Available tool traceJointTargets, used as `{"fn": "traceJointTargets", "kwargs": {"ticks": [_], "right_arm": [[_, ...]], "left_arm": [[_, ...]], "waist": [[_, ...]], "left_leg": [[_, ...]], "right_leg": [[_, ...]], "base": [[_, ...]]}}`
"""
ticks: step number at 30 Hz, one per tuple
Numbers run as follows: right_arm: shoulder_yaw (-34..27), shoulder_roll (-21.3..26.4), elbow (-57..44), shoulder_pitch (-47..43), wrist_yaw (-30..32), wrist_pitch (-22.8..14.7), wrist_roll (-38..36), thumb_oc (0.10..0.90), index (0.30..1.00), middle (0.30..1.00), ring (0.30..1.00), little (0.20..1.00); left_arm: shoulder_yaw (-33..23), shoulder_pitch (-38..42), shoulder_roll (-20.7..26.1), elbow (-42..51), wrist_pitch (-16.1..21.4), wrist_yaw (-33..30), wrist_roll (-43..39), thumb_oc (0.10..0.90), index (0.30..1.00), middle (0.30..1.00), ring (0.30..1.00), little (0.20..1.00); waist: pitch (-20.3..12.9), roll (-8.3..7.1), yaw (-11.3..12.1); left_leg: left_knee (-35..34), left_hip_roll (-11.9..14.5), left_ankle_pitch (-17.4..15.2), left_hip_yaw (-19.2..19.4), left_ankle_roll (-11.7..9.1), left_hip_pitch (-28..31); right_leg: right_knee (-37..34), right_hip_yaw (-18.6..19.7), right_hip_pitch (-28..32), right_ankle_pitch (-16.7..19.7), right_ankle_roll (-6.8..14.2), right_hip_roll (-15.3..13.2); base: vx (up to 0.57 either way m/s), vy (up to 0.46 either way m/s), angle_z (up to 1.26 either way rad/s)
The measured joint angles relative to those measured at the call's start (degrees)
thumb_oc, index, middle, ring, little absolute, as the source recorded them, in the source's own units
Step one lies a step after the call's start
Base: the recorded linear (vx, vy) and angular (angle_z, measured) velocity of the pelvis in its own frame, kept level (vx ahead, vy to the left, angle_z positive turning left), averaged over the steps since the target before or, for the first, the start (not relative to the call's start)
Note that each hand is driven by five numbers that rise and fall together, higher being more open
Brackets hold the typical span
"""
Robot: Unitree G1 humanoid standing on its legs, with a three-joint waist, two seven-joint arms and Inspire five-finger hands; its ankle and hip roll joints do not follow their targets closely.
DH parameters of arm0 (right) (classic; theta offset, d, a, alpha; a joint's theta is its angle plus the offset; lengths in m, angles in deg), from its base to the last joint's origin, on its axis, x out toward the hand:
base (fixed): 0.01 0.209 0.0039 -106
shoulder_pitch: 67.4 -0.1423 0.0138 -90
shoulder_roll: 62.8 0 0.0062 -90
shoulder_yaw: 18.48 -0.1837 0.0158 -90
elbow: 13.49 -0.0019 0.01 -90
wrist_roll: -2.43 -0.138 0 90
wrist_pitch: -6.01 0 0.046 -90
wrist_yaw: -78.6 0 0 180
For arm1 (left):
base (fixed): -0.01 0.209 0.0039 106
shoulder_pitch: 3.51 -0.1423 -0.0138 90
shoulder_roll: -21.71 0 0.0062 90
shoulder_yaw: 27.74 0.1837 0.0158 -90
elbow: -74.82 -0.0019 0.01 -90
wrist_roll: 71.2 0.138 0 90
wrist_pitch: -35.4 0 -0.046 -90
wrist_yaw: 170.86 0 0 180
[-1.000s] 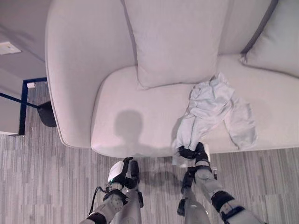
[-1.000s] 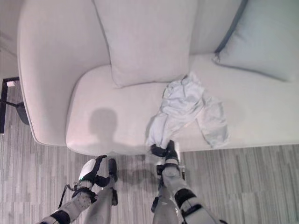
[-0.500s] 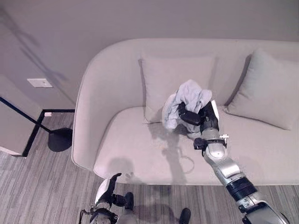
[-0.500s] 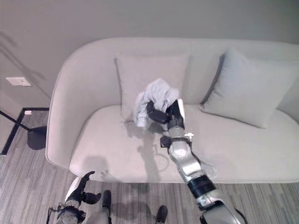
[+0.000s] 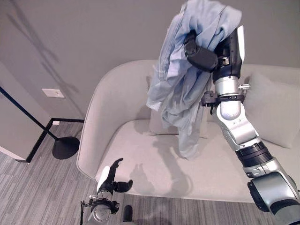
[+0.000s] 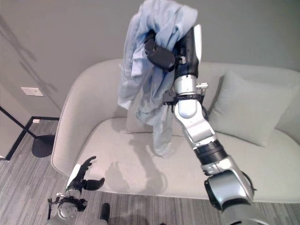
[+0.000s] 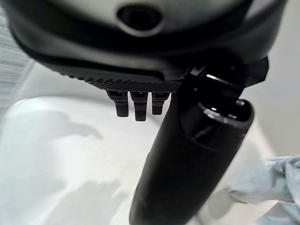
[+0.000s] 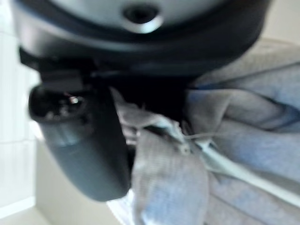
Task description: Hang the clothes on the sofa on the clothes rack.
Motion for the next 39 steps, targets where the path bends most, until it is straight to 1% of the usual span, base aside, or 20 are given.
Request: {"fn": "traceJointTargets", "kwargs": {"ticks": [2, 6, 7, 8, 13, 14, 16, 19, 22, 23, 24, 25, 27, 28, 29, 30, 31, 32, 35, 39], "right_arm": [[0.1, 0.0, -0.8, -0.6, 0.5, 0.0, -0.2, 0.400, 0.300, 0.300, 0.300, 0.300], [1.5, -0.5, -4.0, -0.7, 1.3, -0.8, -1.5, 0.400, 0.300, 0.300, 0.300, 0.300], [2.9, -1.0, -5.8, -0.6, 1.2, -0.9, -2.9, 0.400, 0.300, 0.300, 0.300, 0.300], [4.3, -1.4, -6.7, -0.7, 1.1, -2.1, -3.4, 0.400, 0.300, 0.300, 0.300, 0.300], [6.8, -2.9, -8.7, -0.7, 0.9, -3.2, -5.8, 0.400, 0.300, 0.300, 0.300, 0.300], [7.2, -3.9, -8.8, -0.7, 0.4, -3.3, -6.1, 0.400, 0.300, 0.300, 0.300, 0.300], [7.7, -5.0, -8.8, -0.7, -0.3, -3.3, -7.1, 0.400, 0.300, 0.300, 0.300, 0.300], [9.5, -8.5, -9.0, -0.7, -0.3, -3.4, -9.0, 0.400, 0.300, 0.300, 0.300, 0.300], [12.6, -9.9, -10.1, -0.7, -1.3, -3.4, -11.0, 0.400, 0.300, 0.300, 0.300, 0.300], [13.3, -10.6, -10.4, -0.7, -1.7, -3.4, -11.5, 0.400, 0.300, 0.300, 0.300, 0.300], [13.7, -11.2, -10.4, -0.7, -1.9, -3.4, -12.1, 0.400, 0.300, 0.300, 0.300, 0.300], [13.8, -13.1, -10.4, -0.7, -1.9, -3.4, -12.7, 0.400, 0.300, 0.300, 0.300, 0.300], [13.8, -14.6, -10.4, -0.7, -2.0, -3.4, -13.5, 0.400, 0.300, 0.300, 0.300, 0.300], [13.8, -14.9, -10.4, -0.7, -2.0, -3.4, -13.8, 0.400, 0.300, 0.300, 0.300, 0.300], [13.9, -15.5, -10.3, -0.7, -1.9, -3.5, -14.4, 0.400, 0.300, 0.300, 0.300, 0.300], [14.0, -16.3, -10.3, -0.7, -1.8, -3.5, -14.8, 0.400, 0.300, 0.300, 0.300, 0.300], [14.2, -16.8, -10.3, -0.7, -1.4, -3.5, -14.8, 0.400, 0.300, 0.300, 0.300, 0.300], [14.2, -17.0, -10.3, -0.7, -1.2, -3.5, -15.0, 0.400, 0.300, 0.300, 0.300, 0.300], [14.3, -16.8, -10.3, -0.7, -1.0, -3.5, -15.4, 0.400, 0.300, 0.300, 0.300, 0.300], [14.3, -14.9, -10.3, -0.6, -0.8, -3.5, -15.8, 0.400, 0.300, 0.300, 0.300, 0.300]], "left_arm": [[-0.4, 0.8, 0.2, 0.8, 0.0, -1.6, 0.2, 0.800, 0.900, 0.900, 0.900, 0.900], [-1.6, 3.8, 0.2, 1.2, 0.1, -7.8, 0.1, 0.800, 0.900, 0.900, 0.900, 0.900], [-2.5, 4.1, 0.3, 4.0, 0.2, -10.2, 0.2, 0.800, 0.900, 0.900, 0.900, 0.900], [-2.8, 5.0, 0.4, 7.0, 0.3, -12.6, 0.2, 0.800, 0.900, 0.900, 0.900, 0.900], [-2.7, 8.6, 0.2, 11.5, 0.6, -15.3, 0.3, 0.800, 0.900, 0.900, 0.900, 0.900], [-2.6, 9.1, 0.2, 12.9, 0.6, -15.8, 0.3, 0.800, 0.900, 0.900, 0.900, 0.900], [-1.3, 11.1, -0.2, 13.5, 1.3, -16.1, 0.3, 0.800, 0.900, 0.900, 0.900, 0.900], [1.4, 13.3, -1.3, 13.4, 1.3, -17.1, 0.2, 0.800, 0.900, 0.900, 0.900, 0.900], [6.1, 16.7, -3.2, 13.4, 1.3, -17.1, -0.1, 0.800, 0.900, 0.900, 0.900, 0.900], [7.7, 17.6, -4.2, 13.3, 1.3, -17.0, -0.3, 0.800, 0.900, 0.900, 0.900, 0.900], [8.9, 18.2, -4.8, 13.2, 1.4, -17.1, -1.3, 0.800, 0.900, 0.900, 0.900, 0.900], [10.2, 19.7, -6.0, 12.0, 1.4, -17.2, -3.1, 0.800, 0.900, 0.900, 0.900, 0.900], [11.7, 21.8, -8.0, 9.5, 1.6, -16.9, -5.4, 0.800, 0.900, 0.900, 0.900, 0.900], [12.2, 22.5, -9.0, 8.5, 1.7, -16.2, -6.7, 0.769, 0.853, 0.853, 0.853, 0.853], [12.9, 22.6, -10.5, 8.1, 1.9, -15.8, -9.5, 0.486, 0.429, 0.429, 0.429, 0.429], [13.3, 23.1, -11.8, 6.5, 2.6, -15.4, -11.4, 0.400, 0.300, 0.300, 0.300, 0.300], [13.8, 23.3, -12.6, 5.6, 2.9, -13.9, -14.8, 0.400, 0.300, 0.300, 0.300, 0.300], [14.2, 23.4, -13.0, 4.8, 3.6, -12.9, -17.5, 0.400, 0.300, 0.300, 0.300, 0.300], [14.3, 23.2, -13.3, 4.6, 3.8, -9.2, -25.2, 0.400, 0.300, 0.300, 0.300, 0.300], [14.2, 22.6, -11.7, 4.7, 3.9, -7.3, -27.4, 0.400, 0.300, 0.300, 0.300, 0.300]], "waist": [[-0.2, -0.37, 0.0], [-0.9, -1.50, -0.4], [-1.3, -2.01, -0.9], [-1.5, -2.43, -1.0], [-1.9, -2.92, -1.9], [-2.0, -3.08, -2.2], [-2.1, -3.23, -2.5], [-2.1, -3.34, -3.2], [-2.2, -3.38, -3.5], [-2.2, -3.42, -4.0], [-2.2, -3.42, -4.6], [-2.2, -3.41, -5.0], [-2.2, -3.42, -5.3], [-2.2, -3.40, -5.4], [-2.3, -3.39, -6.0], [-2.4, -3.30, -6.2], [-2.5, -3.13, -6.8], [-2.6, -3.01, -6.9], [-2.7, -2.81, -7.8], [-2.7, -2.78, -7.8]], "left_leg": [[0.0, 0.0, -0.2, 0.0, 0.3, 0.0], [0.0, 0.1, -0.3, 0.5, 0.4, 0.3], [0.0, 0.1, -0.4, 0.9, 0.4, 0.5], [0.0, 0.1, -0.6, 1.4, 0.3, 1.0], [0.0, 0.2, -0.7, 1.6, 0.3, 1.1], [0.0, 0.3, -0.7, 1.8, 0.3, 1.2], [0.0, 0.3, -0.7, 2.0, 0.3, 1.2], [0.0, 0.3, -0.7, 2.6, 0.2, 1.5], [0.0, 0.3, -0.7, 2.9, 0.1, 1.5], [0.0, 0.3, -0.7, 3.0, 0.2, 1.5], [0.0, 0.3, -0.7, 3.1, 0.2, 1.5], [0.0, 0.3, -0.7, 3.2, 0.2, 1.5], [0.0, 0.3, -0.7, 3.6, 0.2, 1.6], [0.0, 0.3, -0.7, 3.7, 0.2, 1.7], [0.0, 0.4, -0.8, 4.0, 0.1, 1.8], [0.0, 0.3, -0.9, 4.4, 0.2, 2.0], [0.0, 0.3, -0.9, 4.5, 0.2, 2.1], [0.0, 0.4, -0.9, 4.6, 0.2, 2.1], [0.0, 0.4, -0.9, 4.6, 0.2, 2.1], [0.0, 0.4, -1.0, 4.9, 0.3, 2.3]], "right_leg": [[0.0, 0.0, 0.0, 0.0, 0.0, 0.0], [0.0, 0.4, -0.1, 0.0, 0.0, 0.0], [0.0, 0.7, -0.1, 0.0, 0.0, 0.0], [0.0, 1.3, 0.0, 0.0, 0.0, 0.0], [0.0, 1.6, -0.1, 0.0, 0.0, 0.0], [0.0, 1.7, -0.1, 0.0, 0.0, 0.1], [0.0, 1.8, -0.2, 0.0, 0.0, 0.1], [0.0, 2.5, -0.4, 0.1, -0.1, 0.1], [0.0, 2.9, -0.6, 0.1, -0.2, 0.1], [0.0, 3.0, -0.7, 0.1, -0.2, 0.1], [0.0, 3.1, -0.7, 0.1, -0.2, 0.1], [0.0, 3.2, -0.8, 0.1, -0.2, 0.0], [0.0, 3.4, -0.9, 0.1, -0.2, 0.0], [0.0, 3.5, -1.0, 0.1, -0.2, 0.0], [0.0, 3.9, -1.0, 0.1, -0.2, 0.0], [0.0, 4.3, -1.1, 0.2, -0.2, -0.1], [0.0, 4.5, -1.2, 0.1, -0.2, 0.0], [0.0, 4.6, -1.2, 0.2, -0.2, 0.0], [0.0, 4.7, -1.3, 0.2, -0.2, 0.0], [0.0, 5.0, -1.3, 0.1, -0.2, 0.0]], "base": [[0.00, 0.000, 0.00], [0.00, -0.006, -0.06], [0.00, -0.004, -0.19], [0.00, -0.005, -0.17], [-0.01, -0.002, -0.05], [0.00, -0.004, -0.05], [-0.01, -0.006, -0.05], [-0.01, -0.004, -0.09], [0.00, -0.008, -0.08], [0.00, 0.000, 0.00], [-0.01, -0.007, -0.04], [0.00, -0.004, -0.06], [0.00, -0.011, -0.07], [0.01, -0.015, -0.08], [0.00, -0.016, -0.13], [0.00, -0.022, -0.14], [0.00, -0.021, -0.13], [0.00, -0.010, -0.07], [0.00, -0.005, -0.02], [0.00, -0.014, -0.03]]}}
